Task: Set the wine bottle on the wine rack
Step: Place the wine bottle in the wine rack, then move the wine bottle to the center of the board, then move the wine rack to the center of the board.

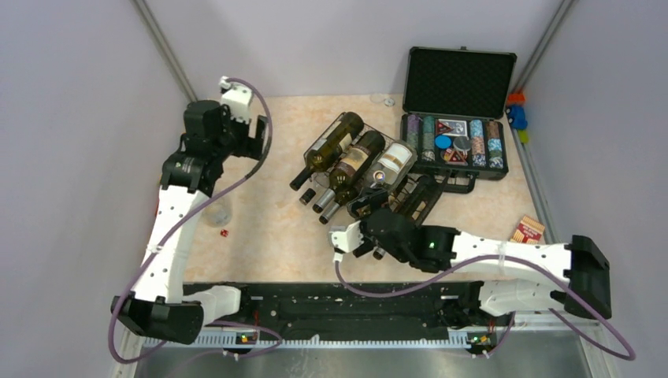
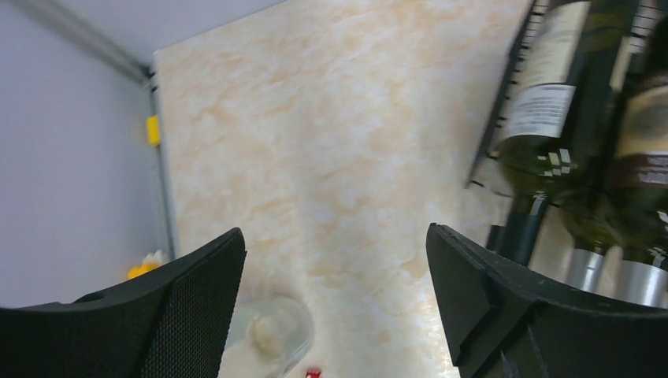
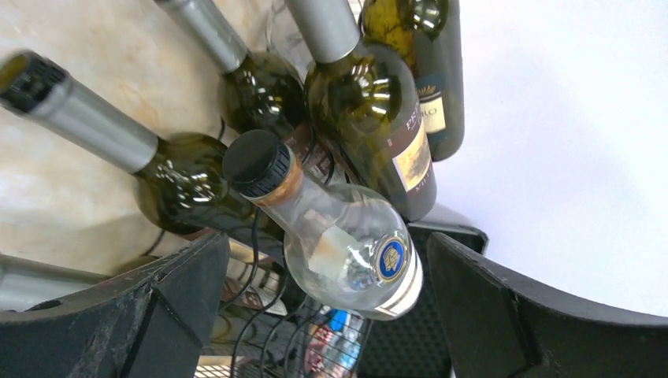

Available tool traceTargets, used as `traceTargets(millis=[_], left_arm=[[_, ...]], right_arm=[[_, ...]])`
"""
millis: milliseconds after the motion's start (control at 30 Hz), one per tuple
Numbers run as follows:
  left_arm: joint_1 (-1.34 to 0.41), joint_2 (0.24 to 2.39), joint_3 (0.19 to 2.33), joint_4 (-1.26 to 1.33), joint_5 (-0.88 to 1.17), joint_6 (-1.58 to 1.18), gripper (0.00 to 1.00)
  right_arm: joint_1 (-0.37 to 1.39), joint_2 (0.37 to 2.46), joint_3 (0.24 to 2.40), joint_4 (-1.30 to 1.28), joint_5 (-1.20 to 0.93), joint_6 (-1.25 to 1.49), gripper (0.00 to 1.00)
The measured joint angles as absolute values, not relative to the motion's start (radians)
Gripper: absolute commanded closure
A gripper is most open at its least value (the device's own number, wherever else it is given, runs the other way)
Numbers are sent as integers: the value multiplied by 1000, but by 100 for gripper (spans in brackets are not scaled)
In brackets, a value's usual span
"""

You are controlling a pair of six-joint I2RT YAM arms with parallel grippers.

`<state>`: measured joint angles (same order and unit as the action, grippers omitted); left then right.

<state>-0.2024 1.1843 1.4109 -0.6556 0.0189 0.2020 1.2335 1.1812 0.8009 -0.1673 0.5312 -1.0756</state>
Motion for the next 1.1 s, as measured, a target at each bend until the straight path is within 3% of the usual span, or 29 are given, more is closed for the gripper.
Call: traceTargets(millis=[633,867,1100], left_arm=[[278,1097,1442,-876,48,157,8],[366,1154,1426,-901,97,175,16],[379,1225,1376,-903,162,178,29]], right_arm=[[991,968,906,-431,142,-735,1],[870,890,902,-436,64,-624,1],[757,834,884,-444,2,-537,1]])
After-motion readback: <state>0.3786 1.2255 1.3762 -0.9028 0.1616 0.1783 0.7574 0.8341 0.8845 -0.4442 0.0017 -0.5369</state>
